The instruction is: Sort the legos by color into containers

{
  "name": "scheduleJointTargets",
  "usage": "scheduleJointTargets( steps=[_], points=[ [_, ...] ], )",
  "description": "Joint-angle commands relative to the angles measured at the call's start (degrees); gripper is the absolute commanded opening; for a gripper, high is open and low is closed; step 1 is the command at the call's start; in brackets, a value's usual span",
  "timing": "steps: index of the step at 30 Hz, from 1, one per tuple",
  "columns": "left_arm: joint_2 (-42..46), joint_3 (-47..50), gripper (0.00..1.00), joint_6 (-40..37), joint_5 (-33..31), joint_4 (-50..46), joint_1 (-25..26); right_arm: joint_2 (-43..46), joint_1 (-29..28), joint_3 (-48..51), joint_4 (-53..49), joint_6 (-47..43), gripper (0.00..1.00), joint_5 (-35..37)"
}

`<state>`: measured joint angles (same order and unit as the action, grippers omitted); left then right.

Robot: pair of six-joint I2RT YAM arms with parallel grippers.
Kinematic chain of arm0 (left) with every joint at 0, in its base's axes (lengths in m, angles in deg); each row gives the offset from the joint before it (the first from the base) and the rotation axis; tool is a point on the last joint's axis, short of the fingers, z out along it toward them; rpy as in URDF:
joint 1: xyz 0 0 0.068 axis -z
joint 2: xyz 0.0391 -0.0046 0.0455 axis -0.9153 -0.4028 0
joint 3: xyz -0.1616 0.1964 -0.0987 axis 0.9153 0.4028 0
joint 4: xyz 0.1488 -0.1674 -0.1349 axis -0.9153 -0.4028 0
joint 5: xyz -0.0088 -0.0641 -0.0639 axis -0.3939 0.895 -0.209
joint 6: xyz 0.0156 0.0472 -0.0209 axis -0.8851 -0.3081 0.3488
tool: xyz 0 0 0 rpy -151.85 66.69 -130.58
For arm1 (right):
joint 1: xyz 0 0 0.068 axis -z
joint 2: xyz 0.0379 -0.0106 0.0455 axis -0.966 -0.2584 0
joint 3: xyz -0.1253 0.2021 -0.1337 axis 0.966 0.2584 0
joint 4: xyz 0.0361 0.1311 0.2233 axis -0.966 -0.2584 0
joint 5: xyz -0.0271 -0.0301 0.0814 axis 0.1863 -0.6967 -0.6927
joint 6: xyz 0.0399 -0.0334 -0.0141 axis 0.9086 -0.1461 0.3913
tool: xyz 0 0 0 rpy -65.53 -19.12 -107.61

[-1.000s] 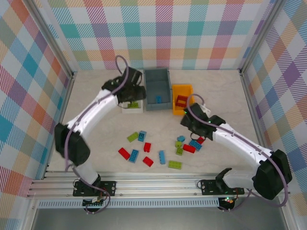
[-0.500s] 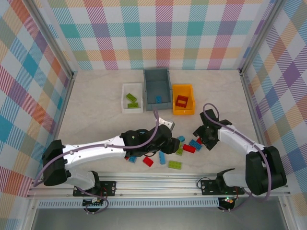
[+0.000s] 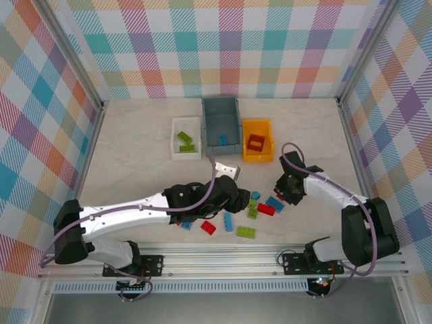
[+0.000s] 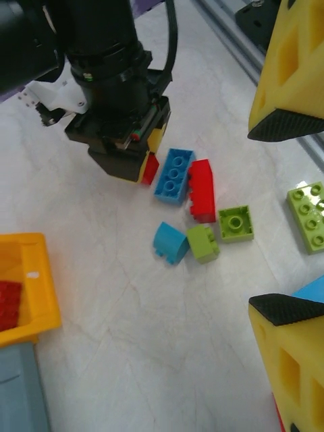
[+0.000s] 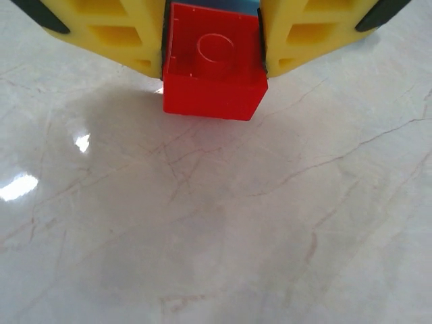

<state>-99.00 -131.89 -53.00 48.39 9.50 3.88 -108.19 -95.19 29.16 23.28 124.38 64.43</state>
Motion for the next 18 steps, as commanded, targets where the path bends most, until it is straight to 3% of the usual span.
scheduleJointTargets(
  steps=[1,9,18],
  points=[
    [3.1,-0.4,0.63,0.6,-6.3,-0.2,0.9,-0.4,-2.6,-9.3,-0.8,-8.7,0.31,4.4],
    [-1.0,-7.0,0.63,-2.4,-9.7,0.4,-1.2,-20.5,-2.4,-34.8,-4.8,-17.1,0.31,5.4],
    [-3.2,-8.7,0.63,-2.5,-9.7,0.5,-2.0,-43.1,-1.9,-61.8,-14.6,-16.5,0.33,7.0]
  ],
)
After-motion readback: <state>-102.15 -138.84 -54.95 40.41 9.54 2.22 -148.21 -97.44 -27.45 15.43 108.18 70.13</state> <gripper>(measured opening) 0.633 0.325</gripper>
